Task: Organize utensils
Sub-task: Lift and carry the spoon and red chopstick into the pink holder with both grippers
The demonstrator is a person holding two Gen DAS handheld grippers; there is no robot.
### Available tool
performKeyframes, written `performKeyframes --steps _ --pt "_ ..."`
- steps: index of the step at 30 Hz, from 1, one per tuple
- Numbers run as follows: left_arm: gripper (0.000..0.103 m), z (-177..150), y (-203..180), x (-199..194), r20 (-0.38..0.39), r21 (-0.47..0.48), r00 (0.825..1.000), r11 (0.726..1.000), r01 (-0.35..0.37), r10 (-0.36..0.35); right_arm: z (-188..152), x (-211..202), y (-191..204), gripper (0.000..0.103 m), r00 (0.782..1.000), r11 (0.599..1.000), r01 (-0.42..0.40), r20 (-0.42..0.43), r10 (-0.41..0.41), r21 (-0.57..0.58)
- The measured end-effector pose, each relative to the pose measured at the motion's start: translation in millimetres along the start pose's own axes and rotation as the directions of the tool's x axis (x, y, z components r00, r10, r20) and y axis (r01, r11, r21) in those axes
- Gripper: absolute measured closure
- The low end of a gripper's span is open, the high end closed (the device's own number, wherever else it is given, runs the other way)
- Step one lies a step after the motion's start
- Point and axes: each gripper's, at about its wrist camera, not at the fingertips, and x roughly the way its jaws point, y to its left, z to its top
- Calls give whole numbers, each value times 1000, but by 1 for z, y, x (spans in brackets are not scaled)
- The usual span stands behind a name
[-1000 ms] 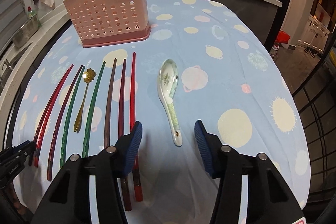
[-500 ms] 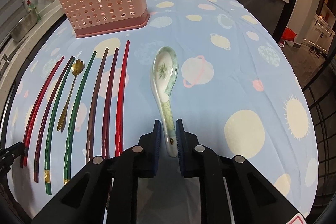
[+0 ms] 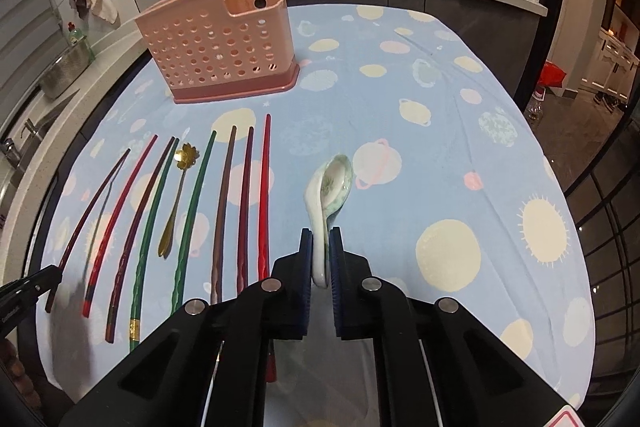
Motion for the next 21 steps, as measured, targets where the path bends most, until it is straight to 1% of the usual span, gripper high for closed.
performKeyframes --steps 6,9,13,21 --pt "96 14 -1 -25 61 -3 998 1000 10 -10 12 -23 -2 96 998 1000 -25 54 24 19" --pt "96 20 -2 -35 86 -1 996 1000 10 -10 17 -30 -2 97 997 998 -49 68 47 31" --pt "96 30 -3 -46 119 0 993 1000 9 -9 21 -37 2 97 995 998 -58 85 56 23" --pt "96 59 -3 -73 215 9 977 1000 4 -6 30 -49 5 97 990 995 -92 112 88 31"
